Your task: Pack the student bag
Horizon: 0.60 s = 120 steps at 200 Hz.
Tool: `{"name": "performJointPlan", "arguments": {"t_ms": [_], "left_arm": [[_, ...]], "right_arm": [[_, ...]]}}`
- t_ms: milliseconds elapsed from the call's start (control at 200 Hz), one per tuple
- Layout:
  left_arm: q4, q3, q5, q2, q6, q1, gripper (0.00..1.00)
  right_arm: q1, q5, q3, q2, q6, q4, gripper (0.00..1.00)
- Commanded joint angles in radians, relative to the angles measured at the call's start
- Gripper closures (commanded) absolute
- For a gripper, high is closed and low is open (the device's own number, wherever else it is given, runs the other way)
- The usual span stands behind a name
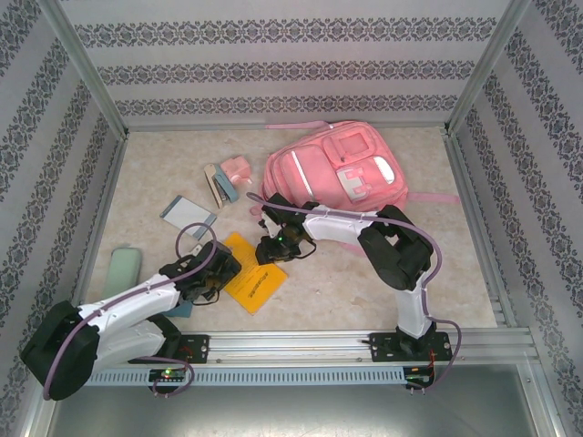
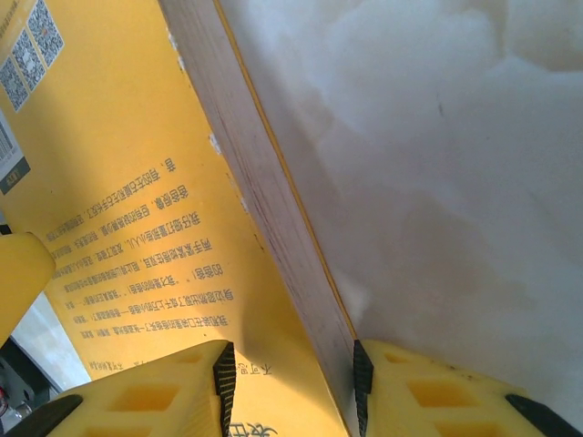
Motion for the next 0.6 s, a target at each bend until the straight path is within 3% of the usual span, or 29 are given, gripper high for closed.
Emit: {"name": "performJointPlan", "arguments": {"t_ms": [0, 330, 595], "left_arm": [[0.457, -0.070, 0.052, 0.028, 0.034, -0.006, 0.27], [0.550, -0.070, 0.070, -0.176, 0.140, -0.005, 0.36], [0.541, -0.058, 0.101, -0.152, 0.149, -0.006, 0.43]], "right_arm": [[0.021, -0.070, -0.008, 0.011, 0.035, 0.049, 0.60], [0.015, -0.065, -0.007, 0.017, 0.039, 0.042, 0.60], [0.010, -0.059, 0.002, 0.014, 0.036, 0.032, 0.60]]}}
